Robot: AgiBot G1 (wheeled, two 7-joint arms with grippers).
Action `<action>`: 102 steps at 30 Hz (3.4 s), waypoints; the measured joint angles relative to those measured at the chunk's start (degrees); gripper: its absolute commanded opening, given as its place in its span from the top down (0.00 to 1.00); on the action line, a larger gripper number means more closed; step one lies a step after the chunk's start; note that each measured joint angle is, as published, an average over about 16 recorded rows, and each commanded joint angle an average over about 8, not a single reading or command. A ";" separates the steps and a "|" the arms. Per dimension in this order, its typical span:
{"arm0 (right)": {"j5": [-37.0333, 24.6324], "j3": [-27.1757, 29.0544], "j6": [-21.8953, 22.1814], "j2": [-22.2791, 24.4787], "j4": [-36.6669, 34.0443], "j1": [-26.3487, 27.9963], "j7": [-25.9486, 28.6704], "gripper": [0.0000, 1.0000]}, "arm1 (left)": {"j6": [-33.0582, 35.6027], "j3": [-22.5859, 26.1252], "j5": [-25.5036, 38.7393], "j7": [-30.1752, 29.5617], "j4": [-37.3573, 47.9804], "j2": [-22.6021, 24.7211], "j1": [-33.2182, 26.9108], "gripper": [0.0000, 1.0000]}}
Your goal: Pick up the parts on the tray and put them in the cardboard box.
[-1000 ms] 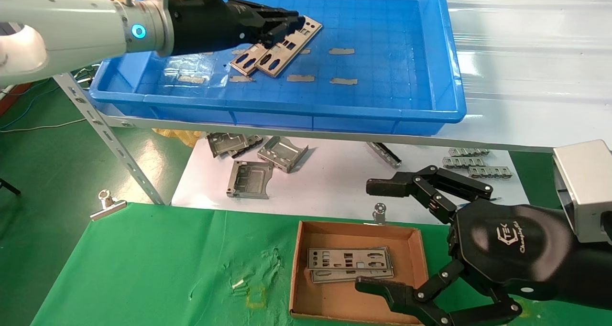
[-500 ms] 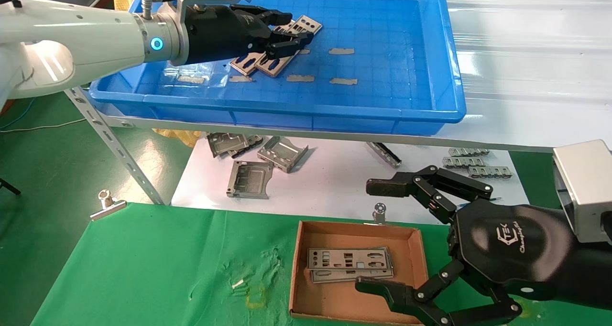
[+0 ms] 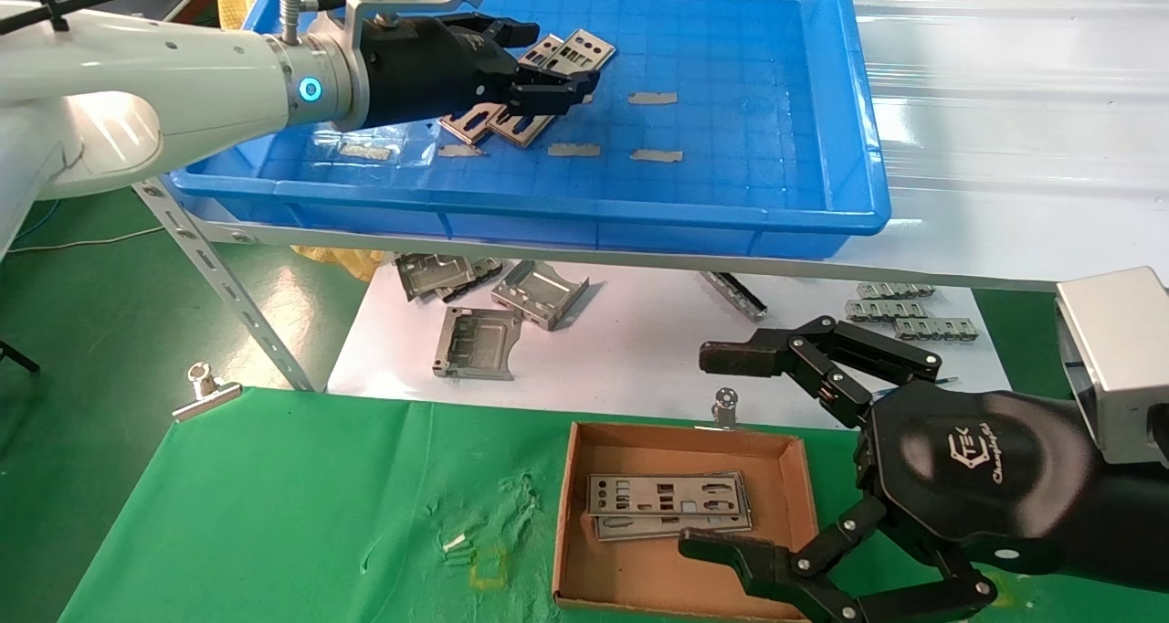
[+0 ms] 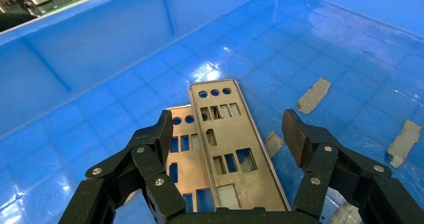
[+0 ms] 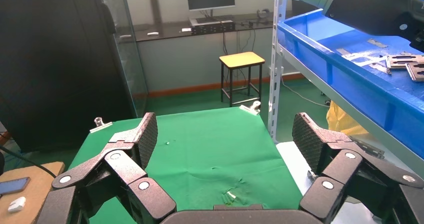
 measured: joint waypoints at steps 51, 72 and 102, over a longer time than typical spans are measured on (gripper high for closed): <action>0.00 -0.01 0.00 0.00 0.00 0.00 0.00 0.00 | 2.40 4.29 -7.57 1.46 0.35 -1.22 -3.29 1.00; 0.01 -0.01 0.00 0.00 0.00 0.00 0.00 0.00 | 36.33 2.35 -14.03 9.99 -2.95 -7.96 -3.73 1.00; 0.01 -0.01 0.01 0.01 0.00 0.00 -0.01 0.00 | 28.12 13.61 -7.89 27.34 -9.19 -1.26 18.02 1.00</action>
